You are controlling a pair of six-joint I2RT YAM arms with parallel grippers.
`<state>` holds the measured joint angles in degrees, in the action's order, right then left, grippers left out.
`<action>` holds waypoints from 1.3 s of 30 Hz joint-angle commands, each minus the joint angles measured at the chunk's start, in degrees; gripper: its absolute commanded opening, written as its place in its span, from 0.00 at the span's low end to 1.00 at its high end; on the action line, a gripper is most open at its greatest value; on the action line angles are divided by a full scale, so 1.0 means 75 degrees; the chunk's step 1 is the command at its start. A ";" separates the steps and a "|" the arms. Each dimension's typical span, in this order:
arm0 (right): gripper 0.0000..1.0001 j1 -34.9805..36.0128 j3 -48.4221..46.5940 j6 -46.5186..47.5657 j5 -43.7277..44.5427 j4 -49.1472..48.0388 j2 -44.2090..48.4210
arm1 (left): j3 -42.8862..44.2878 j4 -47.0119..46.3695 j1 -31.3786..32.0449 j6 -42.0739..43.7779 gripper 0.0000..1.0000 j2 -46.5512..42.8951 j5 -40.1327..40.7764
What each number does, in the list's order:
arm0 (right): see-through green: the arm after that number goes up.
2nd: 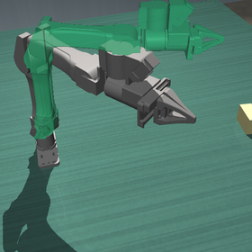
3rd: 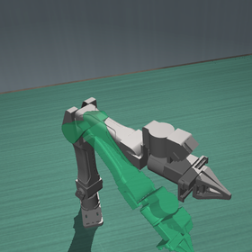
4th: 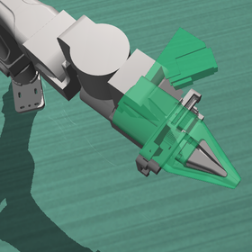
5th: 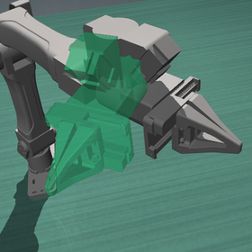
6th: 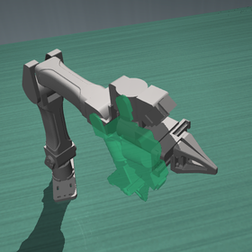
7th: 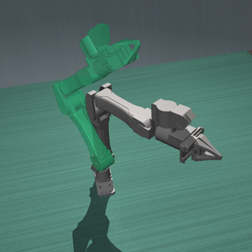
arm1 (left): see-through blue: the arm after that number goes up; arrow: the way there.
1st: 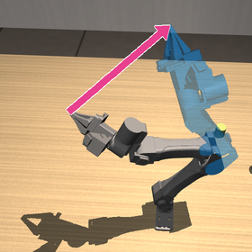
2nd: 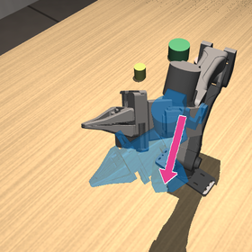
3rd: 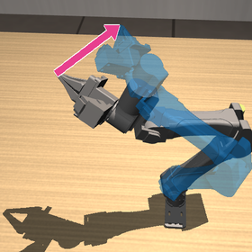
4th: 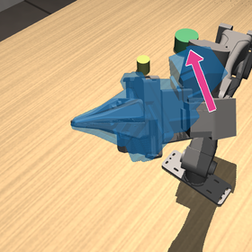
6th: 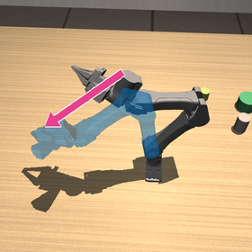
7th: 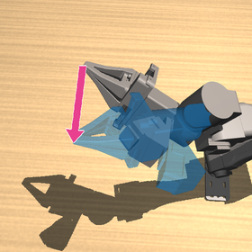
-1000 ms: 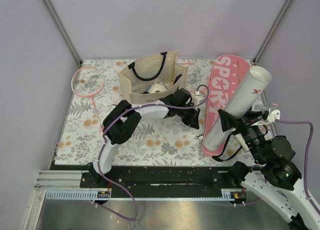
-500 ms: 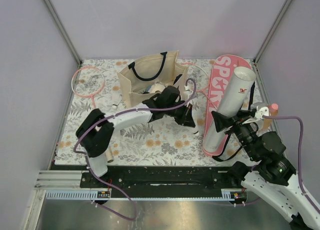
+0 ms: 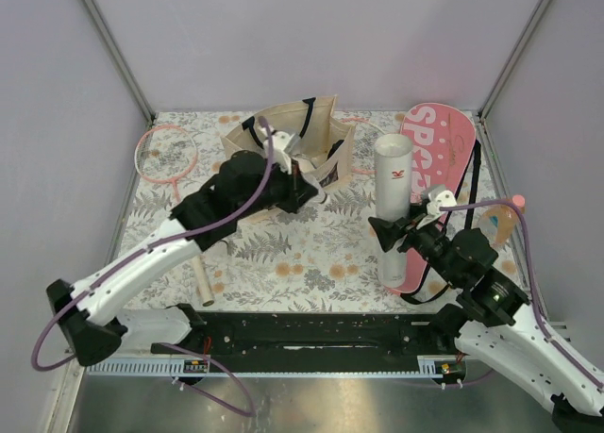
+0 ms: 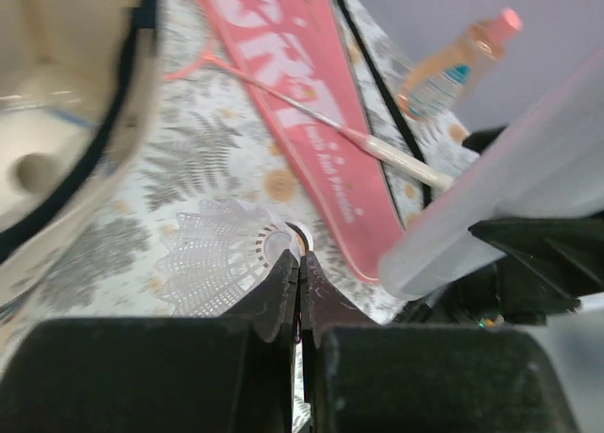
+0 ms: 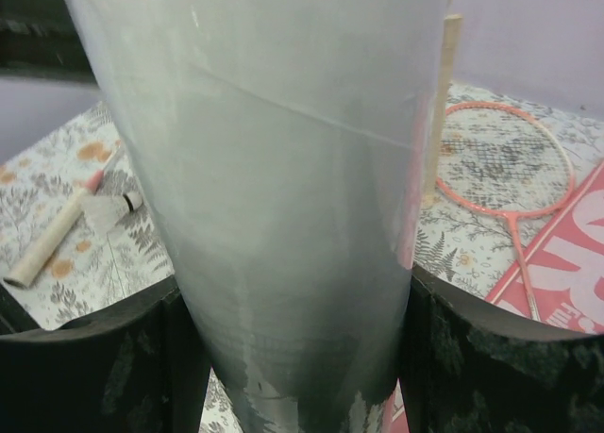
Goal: Pack up the badminton gear
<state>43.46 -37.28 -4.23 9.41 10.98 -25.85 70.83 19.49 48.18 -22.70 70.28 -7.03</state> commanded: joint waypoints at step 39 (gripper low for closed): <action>0.60 0.0216 -0.0409 0.4630 -0.3657 -0.0410 -0.3257 | -0.1075 0.0111 -0.0085 -0.0196 0.00 -0.3664 -0.0855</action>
<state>44.45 -39.99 30.20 -17.56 12.67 -51.37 65.54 27.88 47.70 -23.05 43.35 -9.21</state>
